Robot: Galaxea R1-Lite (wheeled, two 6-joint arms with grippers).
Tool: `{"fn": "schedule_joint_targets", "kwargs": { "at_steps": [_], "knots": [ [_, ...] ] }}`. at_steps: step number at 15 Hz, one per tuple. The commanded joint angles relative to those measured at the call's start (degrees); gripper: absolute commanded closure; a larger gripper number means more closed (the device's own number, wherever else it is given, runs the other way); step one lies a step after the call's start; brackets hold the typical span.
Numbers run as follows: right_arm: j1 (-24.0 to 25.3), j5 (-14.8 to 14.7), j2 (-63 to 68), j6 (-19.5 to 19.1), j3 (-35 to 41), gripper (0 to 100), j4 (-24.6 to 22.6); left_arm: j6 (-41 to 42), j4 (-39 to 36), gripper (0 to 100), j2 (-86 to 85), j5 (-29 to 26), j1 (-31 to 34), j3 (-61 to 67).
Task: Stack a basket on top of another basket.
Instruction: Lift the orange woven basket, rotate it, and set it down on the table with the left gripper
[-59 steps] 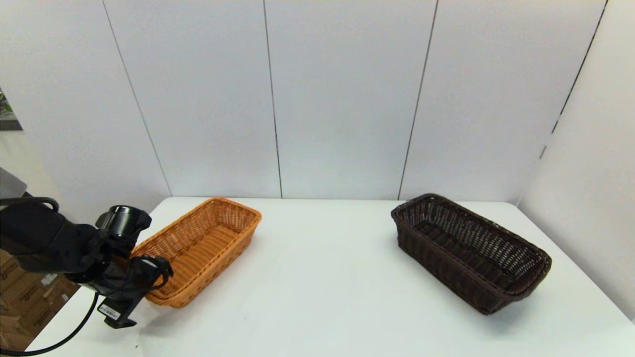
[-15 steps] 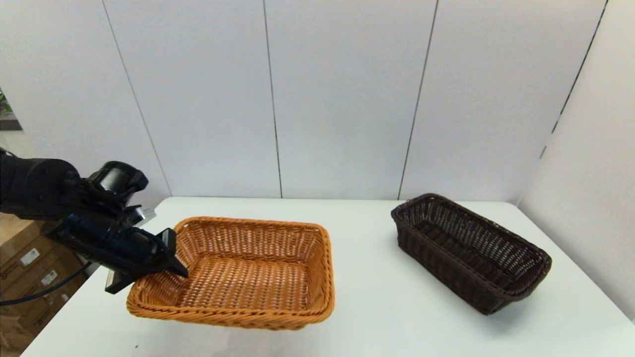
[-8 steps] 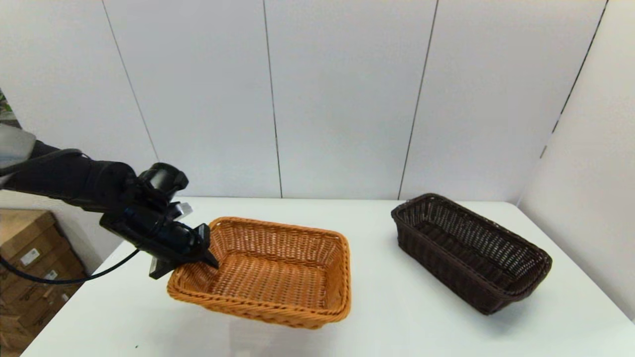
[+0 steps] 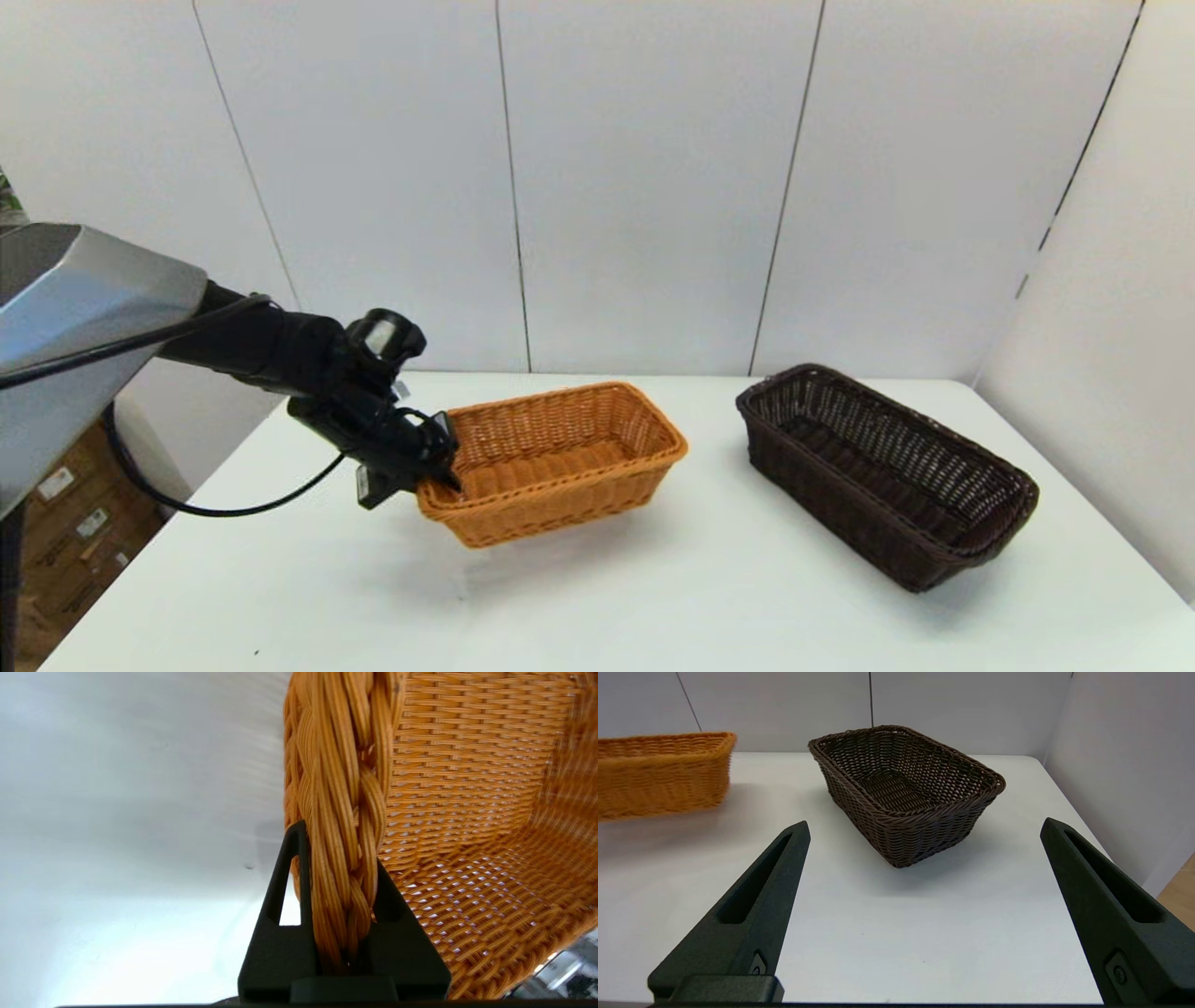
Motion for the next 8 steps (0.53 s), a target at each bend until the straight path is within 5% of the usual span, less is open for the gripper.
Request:
{"fn": "schedule_joint_targets", "kwargs": {
  "at_steps": [1,8],
  "knots": [
    [0.00,0.03,0.05,-0.03,0.01,0,0.00,-0.20,0.46,100,0.10,-0.42,-1.23,0.05],
    [0.00,0.03,0.05,-0.03,0.01,0,0.00,1.21,0.63,100,-2.27,-2.27,-5.09,0.58]
  ]
}}
